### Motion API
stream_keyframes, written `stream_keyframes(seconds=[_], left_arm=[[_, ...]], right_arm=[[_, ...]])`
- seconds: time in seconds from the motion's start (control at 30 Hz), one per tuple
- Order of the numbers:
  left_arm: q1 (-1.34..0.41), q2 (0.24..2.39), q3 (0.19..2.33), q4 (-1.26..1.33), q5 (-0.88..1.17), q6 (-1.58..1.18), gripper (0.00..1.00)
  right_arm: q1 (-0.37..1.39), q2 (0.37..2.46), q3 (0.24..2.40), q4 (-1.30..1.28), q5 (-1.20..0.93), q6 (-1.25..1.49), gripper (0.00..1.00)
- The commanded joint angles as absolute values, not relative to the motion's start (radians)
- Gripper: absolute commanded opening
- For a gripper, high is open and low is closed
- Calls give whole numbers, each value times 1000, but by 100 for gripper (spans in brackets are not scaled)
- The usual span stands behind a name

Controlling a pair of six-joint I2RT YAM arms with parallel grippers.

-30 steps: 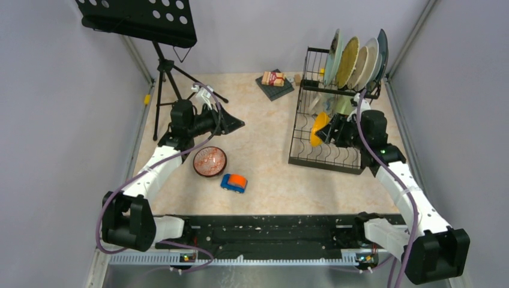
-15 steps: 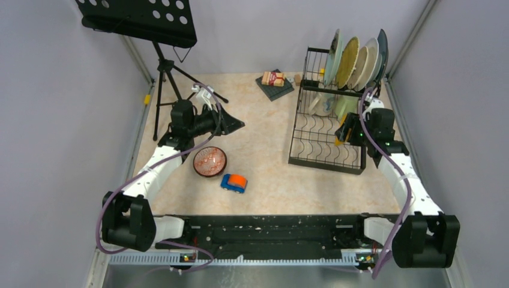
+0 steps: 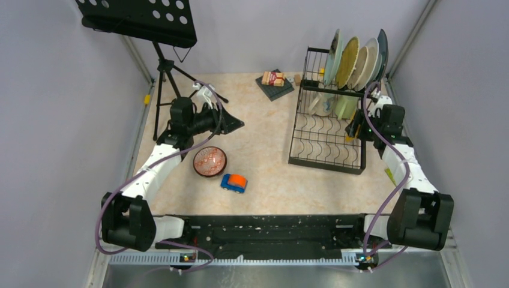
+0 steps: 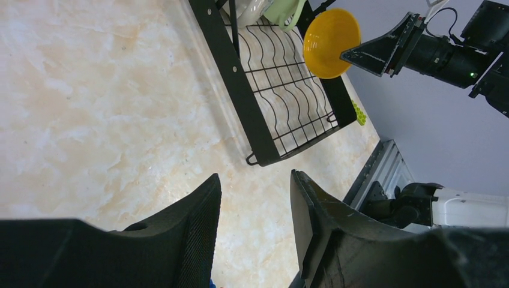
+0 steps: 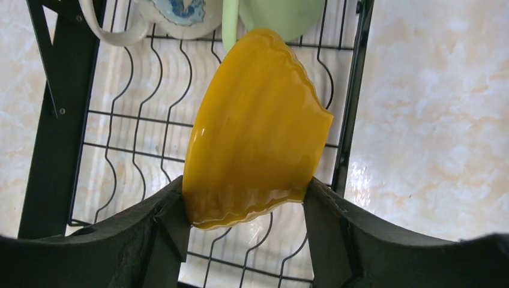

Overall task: Load the mixed dishes into the dish rack
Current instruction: Insert the bowl into the dish rack.

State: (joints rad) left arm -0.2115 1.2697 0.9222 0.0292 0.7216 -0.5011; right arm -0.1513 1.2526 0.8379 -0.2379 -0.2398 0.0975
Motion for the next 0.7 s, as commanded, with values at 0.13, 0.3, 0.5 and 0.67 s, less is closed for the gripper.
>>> stream_keyframes(seconds=[0.13,0.3,0.5,0.67], left_arm=[[-213,1262,976,5,720,-418,49],[-213,1266,973,13,732,-421,49],[-212,1272,974,18,735,-421,49],[-212,1271,971,25,737,-425,49]], right_arm=[[-195,1301,889,-85,-304,-27,35],[-199,1334,903,-106,-301,-99,36],[-199,1334,846,-10,-295,-154,37],[-198,1343,806,75,-299,-184,38]])
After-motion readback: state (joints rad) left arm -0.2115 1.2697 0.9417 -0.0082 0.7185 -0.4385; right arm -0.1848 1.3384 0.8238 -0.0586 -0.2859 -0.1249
